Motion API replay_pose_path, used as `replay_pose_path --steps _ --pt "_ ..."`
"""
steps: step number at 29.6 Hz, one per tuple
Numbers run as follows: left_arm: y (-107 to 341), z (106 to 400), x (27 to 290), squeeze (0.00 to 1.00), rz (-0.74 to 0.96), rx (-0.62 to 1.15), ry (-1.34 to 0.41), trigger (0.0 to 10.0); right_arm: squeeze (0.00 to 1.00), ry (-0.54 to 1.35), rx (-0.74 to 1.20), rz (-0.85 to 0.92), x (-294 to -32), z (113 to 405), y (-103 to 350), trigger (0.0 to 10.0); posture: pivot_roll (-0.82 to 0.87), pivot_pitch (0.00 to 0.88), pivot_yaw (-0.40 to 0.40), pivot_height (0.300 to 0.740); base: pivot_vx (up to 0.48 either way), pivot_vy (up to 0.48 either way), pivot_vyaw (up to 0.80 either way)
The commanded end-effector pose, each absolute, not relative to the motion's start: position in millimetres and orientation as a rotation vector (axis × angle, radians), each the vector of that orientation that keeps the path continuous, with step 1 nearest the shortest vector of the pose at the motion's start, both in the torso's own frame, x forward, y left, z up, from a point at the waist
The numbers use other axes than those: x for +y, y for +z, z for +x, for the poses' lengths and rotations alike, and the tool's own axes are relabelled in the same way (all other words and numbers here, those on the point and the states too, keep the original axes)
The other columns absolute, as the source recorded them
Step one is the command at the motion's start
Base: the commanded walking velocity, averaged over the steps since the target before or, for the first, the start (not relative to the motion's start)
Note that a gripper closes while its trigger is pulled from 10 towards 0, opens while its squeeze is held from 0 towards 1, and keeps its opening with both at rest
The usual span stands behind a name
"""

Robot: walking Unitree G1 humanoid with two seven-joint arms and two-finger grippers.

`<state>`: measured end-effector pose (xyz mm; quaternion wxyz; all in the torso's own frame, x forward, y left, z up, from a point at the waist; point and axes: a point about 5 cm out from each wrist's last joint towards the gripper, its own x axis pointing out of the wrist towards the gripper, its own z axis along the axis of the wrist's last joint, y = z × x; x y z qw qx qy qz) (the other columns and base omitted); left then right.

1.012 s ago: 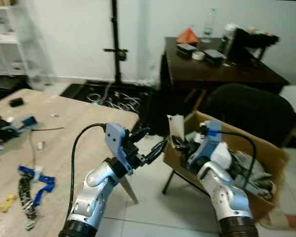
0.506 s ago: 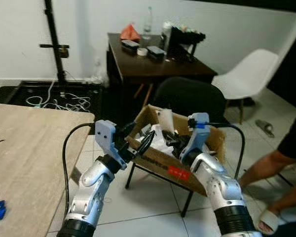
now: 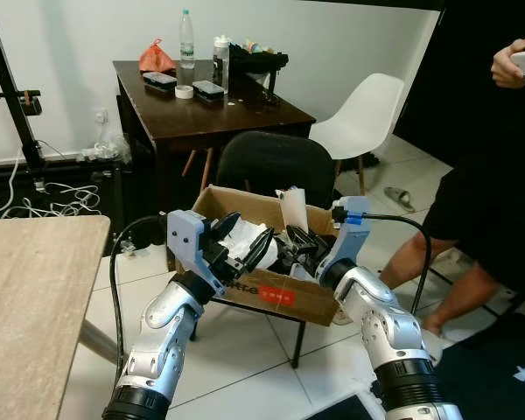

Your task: Picking trash to rubbish bin

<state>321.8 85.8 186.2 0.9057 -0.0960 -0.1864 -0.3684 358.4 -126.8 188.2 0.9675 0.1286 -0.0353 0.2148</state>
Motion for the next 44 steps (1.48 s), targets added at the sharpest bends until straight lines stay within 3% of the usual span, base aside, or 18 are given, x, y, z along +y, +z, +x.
replay_pose_path --steps 1,10,32,44 --pt "186 322 83 0.0 -0.184 -0.379 -0.781 10.0 0.0 0.404 -0.068 0.27 -132 358 183 10.0 -0.2 0.075 -0.013 0.74 0.0 0.0 0.0" --pt "186 323 83 0.0 -0.158 -0.373 -0.797 10.0 0.0 0.354 -0.089 0.28 -142 358 182 10.0 -0.21 0.08 0.015 0.74 0.0 0.0 0.0" --pt "175 324 95 0.0 -0.094 -0.337 -0.827 10.0 0.0 0.241 -0.127 0.26 -174 357 186 10.0 -0.23 0.084 0.04 0.74 0.381 0.0 0.0" --pt "169 319 94 0.0 -0.085 -0.319 -0.845 10.0 0.0 0.136 -0.149 0.227 -205 351 186 10.0 -0.24 0.104 0.045 0.74 0.399 0.0 -0.73"
